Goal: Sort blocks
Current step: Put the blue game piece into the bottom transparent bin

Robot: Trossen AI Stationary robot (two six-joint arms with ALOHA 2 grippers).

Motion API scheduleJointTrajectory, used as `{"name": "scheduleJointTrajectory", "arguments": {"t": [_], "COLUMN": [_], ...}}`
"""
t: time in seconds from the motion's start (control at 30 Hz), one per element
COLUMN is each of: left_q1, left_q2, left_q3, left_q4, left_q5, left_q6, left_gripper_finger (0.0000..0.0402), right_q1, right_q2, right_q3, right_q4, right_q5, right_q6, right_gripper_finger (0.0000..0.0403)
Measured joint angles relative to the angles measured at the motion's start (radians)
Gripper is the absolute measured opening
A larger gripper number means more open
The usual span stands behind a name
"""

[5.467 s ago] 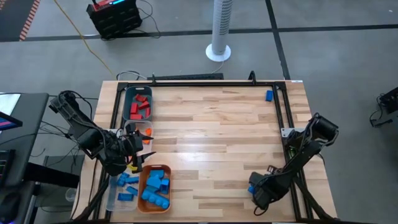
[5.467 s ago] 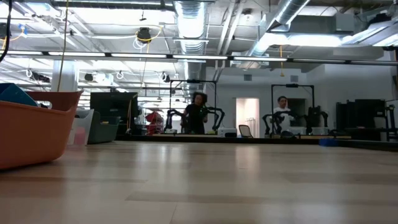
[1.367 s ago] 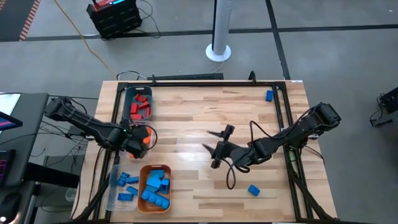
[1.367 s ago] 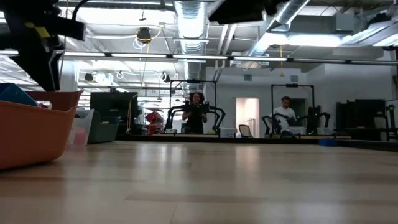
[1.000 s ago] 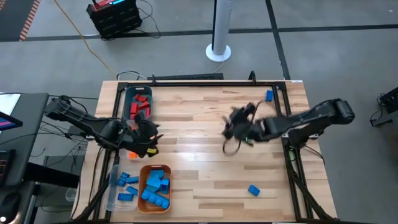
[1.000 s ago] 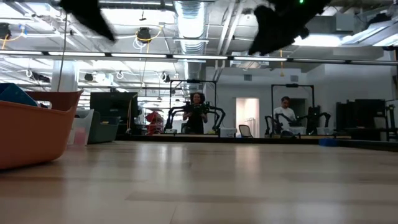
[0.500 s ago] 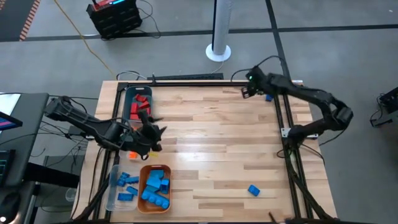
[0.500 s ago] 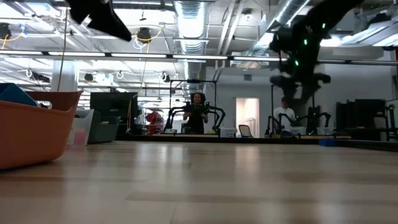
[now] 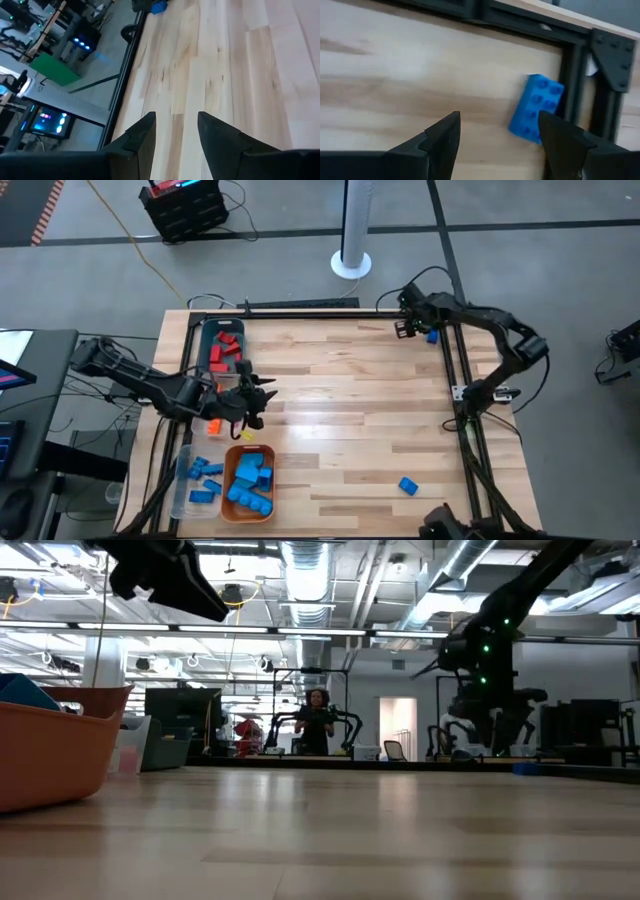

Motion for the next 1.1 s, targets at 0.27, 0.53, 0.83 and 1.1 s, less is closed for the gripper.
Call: {"name": "scheduleJointTrajectory", "arguments": {"t": [0.27,0.53,0.83,1.1], "left_q1": [0.010,0.010,0.010,0.010], "left_q2": [0.000,0.000,0.000,0.000], "left_q3": [0.000,0.000,0.000,0.000], "left_q4": [0.000,-0.001,0.021,0.021], "left_q5": [0.000,-0.001,-0.001,-0.001], "left_q6": [-0.004,0.002,0.013,0.013], "left_gripper_finger": [0.0139,0.0139,0.0139,0.0139], "right_q1": [-0.015,0.021,0.095,0.174], "right_q2": [0.093,0.175,0.173,0.282], "right_q3": [0.036,0.102,0.169,0.167], "right_q4": [-0.035,-0.228,-0.404,-0.416], "right_q5": [0.045,0.080,0.144,0.208], "right_q6": [0.002,-0.053,-0.305,-0.494], "right_gripper_finger": [0.0270,0.0270,0.0270,0.0270]}}
